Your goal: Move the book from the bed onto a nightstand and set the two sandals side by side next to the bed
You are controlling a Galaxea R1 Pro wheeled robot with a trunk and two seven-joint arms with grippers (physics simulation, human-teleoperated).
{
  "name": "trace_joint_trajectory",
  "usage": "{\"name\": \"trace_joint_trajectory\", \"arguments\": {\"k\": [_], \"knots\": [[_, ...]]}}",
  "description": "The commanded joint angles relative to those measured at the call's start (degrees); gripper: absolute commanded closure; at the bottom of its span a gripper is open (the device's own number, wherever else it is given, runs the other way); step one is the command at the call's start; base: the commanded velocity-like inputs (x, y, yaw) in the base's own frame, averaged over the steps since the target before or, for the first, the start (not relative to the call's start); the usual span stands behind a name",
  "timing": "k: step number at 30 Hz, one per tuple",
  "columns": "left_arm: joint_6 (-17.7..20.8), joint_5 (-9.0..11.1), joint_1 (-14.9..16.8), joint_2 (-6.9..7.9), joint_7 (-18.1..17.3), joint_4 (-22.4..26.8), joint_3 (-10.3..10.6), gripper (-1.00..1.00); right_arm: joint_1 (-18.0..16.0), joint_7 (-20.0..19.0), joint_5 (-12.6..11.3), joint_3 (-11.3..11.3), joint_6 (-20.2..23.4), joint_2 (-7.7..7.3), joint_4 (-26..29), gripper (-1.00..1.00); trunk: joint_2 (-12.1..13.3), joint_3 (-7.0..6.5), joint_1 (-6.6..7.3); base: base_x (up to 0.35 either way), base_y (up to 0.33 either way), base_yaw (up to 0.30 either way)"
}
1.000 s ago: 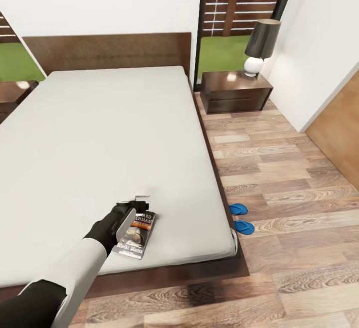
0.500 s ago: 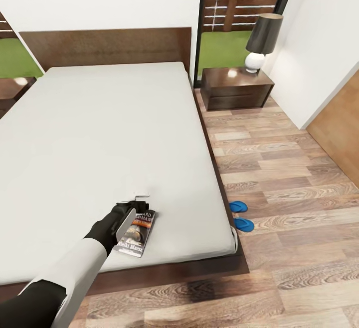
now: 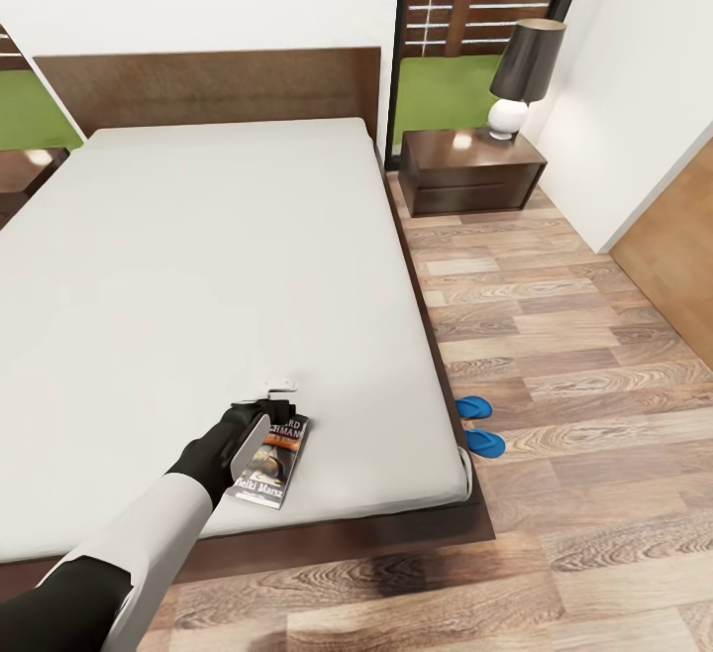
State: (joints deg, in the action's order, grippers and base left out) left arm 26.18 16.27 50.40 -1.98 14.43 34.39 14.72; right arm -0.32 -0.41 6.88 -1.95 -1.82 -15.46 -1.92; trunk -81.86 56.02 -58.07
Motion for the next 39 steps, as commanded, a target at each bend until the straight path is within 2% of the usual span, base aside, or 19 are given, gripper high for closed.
{"name": "trace_joint_trajectory", "arguments": {"k": [1, 21, 39], "knots": [[0.2, 0.6, 0.0, 0.04, 0.5, 0.1, 0.3, -1.0, 0.0, 0.0, 0.4, -0.2, -0.2, -0.01, -0.1, -1.0, 0.0, 0.03, 0.0, 0.0, 0.0, 0.0], [0.2, 0.6, 0.0, -0.03, 0.5, 0.2, 0.4, -1.0, 0.0, 0.0, 0.4, -0.2, -0.2, -0.05, -0.1, -1.0, 0.0, 0.1, 0.0, 0.0, 0.0, 0.0], [-0.3, 0.6, 0.0, -0.04, 0.4, 0.2, 0.4, -1.0, 0.0, 0.0, 0.4, -0.2, -0.2, -0.09, -0.1, -1.0, 0.0, 0.89, 0.0, 0.0, 0.0, 0.0]]}}
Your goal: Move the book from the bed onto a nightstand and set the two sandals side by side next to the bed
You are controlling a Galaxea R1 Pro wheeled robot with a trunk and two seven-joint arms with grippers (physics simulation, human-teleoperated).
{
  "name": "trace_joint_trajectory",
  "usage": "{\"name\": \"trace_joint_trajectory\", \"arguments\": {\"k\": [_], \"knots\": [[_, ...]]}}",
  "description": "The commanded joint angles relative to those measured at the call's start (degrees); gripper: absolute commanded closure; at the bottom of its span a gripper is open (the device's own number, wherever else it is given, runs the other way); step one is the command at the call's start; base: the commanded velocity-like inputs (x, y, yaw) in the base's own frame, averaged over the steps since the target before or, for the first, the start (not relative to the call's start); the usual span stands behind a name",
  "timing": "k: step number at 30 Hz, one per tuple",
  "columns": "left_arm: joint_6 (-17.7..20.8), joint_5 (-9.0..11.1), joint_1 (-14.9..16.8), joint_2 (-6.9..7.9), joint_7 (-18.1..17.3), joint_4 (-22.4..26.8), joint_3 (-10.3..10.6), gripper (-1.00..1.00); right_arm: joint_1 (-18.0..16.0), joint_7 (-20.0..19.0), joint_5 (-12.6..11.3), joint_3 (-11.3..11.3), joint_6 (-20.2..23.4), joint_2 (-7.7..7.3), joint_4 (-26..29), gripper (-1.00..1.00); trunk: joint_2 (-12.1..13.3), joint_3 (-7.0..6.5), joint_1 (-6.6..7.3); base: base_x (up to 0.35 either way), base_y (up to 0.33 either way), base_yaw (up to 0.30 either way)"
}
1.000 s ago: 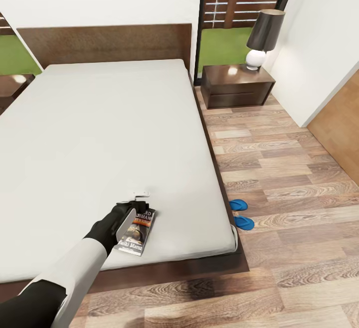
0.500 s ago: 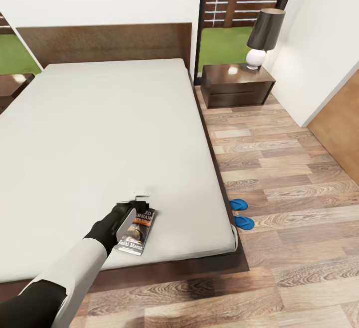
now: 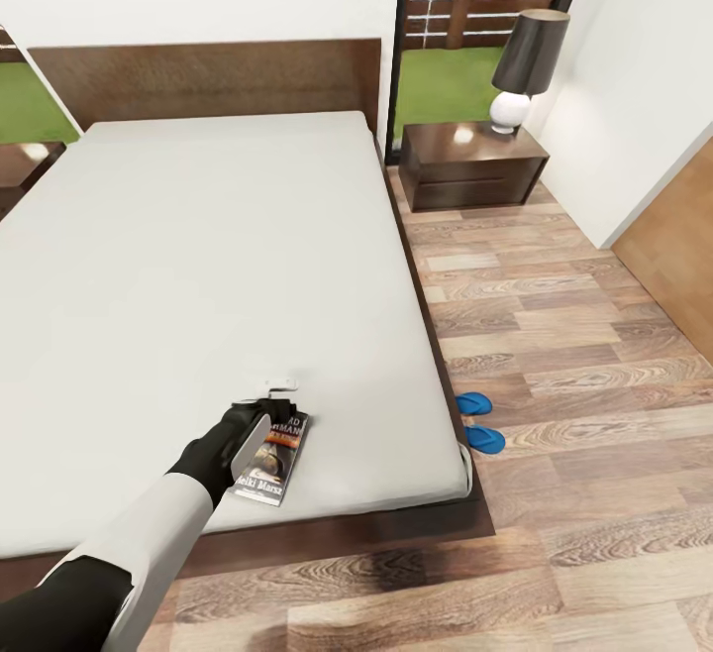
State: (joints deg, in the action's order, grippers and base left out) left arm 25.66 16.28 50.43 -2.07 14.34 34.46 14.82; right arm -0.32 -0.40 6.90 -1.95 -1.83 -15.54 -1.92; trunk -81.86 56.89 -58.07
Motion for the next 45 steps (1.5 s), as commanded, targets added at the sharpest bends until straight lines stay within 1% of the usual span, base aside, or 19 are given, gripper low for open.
{"name": "trace_joint_trajectory", "arguments": {"k": [1, 14, 23, 31, 45], "knots": [[0.1, 0.6, 0.0, 0.04, 0.5, 0.1, 0.3, -1.0, 0.0, 0.0, 0.4, -0.2, -0.2, -0.02, -0.1, -1.0, 0.0, 0.03, 0.0, 0.0, 0.0, 0.0], [-0.4, 0.6, 0.0, -0.03, 0.5, 0.1, 0.4, -1.0, 0.0, 0.0, 0.4, -0.2, -0.2, -0.05, -0.1, -1.0, 0.0, 0.07, 0.0, 0.0, 0.0, 0.0], [-0.5, 0.6, 0.0, -0.04, 0.5, 0.1, 0.4, -1.0, 0.0, 0.1, 0.4, -1.6, -0.2, -0.02, -0.1, -1.0, 0.0, 0.07, 0.0, 0.0, 0.0, 0.0], [-0.5, 0.6, 0.0, -0.04, 0.5, 0.1, 0.4, -1.0, 0.0, 0.1, 0.3, -2.0, -0.2, 0.0, -0.1, -1.0, 0.0, 0.08, 0.0, 0.0, 0.0, 0.0], [-0.6, 0.6, 0.0, 0.0, 0.5, 0.1, 0.4, -1.0, 0.0, 0.1, 0.3, -2.1, -0.2, 0.05, -0.1, -1.0, 0.0, 0.65, 0.0, 0.0, 0.0, 0.0]]}}
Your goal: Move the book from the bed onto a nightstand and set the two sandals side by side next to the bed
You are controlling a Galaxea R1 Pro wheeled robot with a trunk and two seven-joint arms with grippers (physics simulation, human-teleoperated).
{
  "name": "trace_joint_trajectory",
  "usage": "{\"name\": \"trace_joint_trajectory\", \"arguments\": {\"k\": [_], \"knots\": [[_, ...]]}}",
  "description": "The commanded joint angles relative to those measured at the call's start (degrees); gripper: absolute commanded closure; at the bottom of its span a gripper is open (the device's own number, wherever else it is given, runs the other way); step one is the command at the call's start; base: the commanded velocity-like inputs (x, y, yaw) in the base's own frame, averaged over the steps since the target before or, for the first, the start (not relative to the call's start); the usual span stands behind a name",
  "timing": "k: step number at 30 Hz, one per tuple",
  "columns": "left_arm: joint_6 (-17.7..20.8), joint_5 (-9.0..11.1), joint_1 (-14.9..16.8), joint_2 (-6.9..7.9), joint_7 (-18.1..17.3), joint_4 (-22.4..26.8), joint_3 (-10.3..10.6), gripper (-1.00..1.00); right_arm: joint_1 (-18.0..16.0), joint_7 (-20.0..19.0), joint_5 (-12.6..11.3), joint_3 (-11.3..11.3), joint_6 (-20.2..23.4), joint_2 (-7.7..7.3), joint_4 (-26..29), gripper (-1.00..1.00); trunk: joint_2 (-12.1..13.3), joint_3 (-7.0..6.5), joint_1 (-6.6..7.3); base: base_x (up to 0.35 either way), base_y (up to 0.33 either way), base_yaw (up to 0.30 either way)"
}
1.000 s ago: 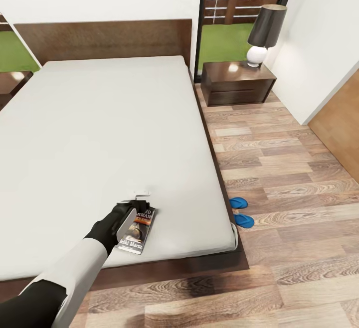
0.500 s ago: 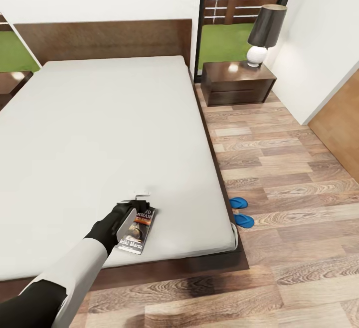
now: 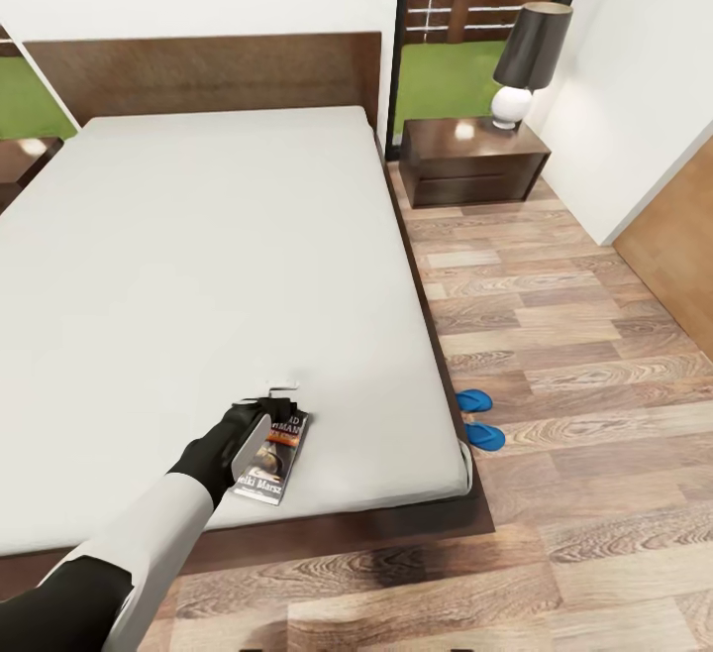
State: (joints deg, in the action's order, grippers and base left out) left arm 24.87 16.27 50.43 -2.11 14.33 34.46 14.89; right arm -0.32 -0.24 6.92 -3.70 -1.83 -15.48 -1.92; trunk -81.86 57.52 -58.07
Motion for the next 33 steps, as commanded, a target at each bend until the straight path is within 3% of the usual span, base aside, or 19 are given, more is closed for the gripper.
{"name": "trace_joint_trajectory", "arguments": {"k": [1, 33], "knots": [[0.2, 0.6, 0.0, 0.06, 0.5, 0.1, 0.3, -1.0, 0.0, 0.0, 0.3, -0.3, -0.2, -0.01, -0.1, -1.0, 0.0, 0.04, 0.0, 0.0, 0.0, 0.0], [0.2, 0.6, 0.0, 0.09, 0.5, 0.1, 0.3, -1.0, 0.0, 0.0, 0.3, -0.3, -0.2, 0.15, 0.1, -1.0, 0.0, 0.11, 0.0, -0.01, 0.001, 0.0]]}}
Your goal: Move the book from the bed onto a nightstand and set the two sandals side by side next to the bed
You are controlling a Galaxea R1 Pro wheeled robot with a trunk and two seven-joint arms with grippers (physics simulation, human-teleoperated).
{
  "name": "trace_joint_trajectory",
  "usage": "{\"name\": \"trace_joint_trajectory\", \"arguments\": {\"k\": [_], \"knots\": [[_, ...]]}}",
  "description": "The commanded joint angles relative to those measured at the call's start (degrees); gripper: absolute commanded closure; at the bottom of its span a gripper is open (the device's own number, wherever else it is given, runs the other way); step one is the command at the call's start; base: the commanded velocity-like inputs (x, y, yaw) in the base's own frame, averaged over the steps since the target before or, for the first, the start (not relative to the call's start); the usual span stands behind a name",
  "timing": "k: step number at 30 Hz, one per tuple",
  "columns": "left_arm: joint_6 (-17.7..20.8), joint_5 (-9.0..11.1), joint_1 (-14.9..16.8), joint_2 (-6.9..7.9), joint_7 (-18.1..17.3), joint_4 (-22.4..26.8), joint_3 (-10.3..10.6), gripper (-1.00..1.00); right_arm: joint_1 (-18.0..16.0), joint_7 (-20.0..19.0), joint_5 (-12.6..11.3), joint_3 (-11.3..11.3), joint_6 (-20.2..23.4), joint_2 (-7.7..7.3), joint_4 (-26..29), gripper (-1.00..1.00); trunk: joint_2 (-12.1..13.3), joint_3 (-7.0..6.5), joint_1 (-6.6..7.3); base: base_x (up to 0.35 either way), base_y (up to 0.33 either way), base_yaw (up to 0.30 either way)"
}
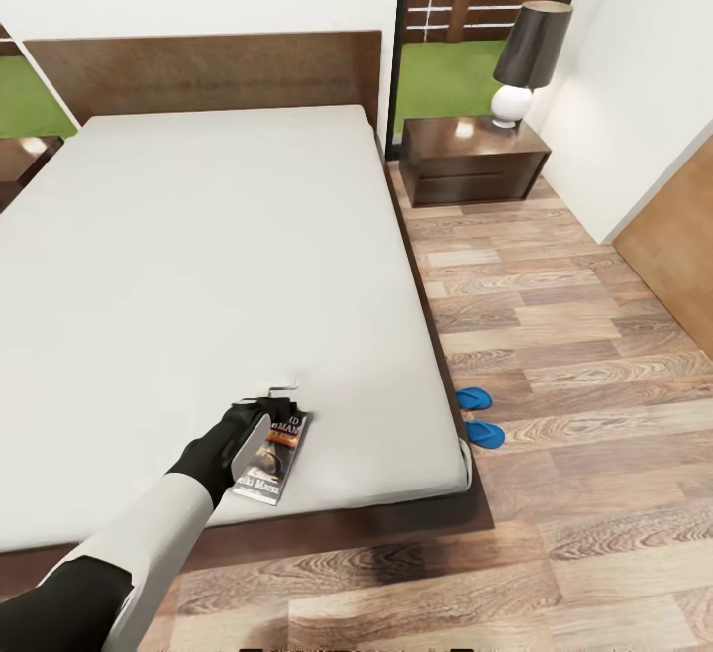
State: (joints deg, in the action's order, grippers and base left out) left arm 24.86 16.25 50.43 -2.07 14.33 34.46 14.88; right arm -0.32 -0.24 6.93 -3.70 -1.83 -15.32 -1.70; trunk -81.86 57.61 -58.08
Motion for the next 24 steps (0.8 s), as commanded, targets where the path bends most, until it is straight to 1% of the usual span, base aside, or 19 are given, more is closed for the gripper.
{"name": "trace_joint_trajectory", "arguments": {"k": [1, 24], "knots": [[0.2, 0.6, 0.0, 0.05, 0.5, 0.1, 0.3, -1.0, 0.0, 0.0, 0.3, -0.3, -0.2, 0.0, -0.1, -1.0, 0.0, 0.02, 0.01, -0.064, 0.008, 0.0], [-0.1, 0.6, 0.0, 0.12, 0.5, 0.1, 0.4, -1.0, 0.0, 0.0, 0.3, -0.3, -0.2, 0.03, -0.1, -1.0, 0.0, 0.02, 0.01, -0.011, 0.001, 0.0]]}}
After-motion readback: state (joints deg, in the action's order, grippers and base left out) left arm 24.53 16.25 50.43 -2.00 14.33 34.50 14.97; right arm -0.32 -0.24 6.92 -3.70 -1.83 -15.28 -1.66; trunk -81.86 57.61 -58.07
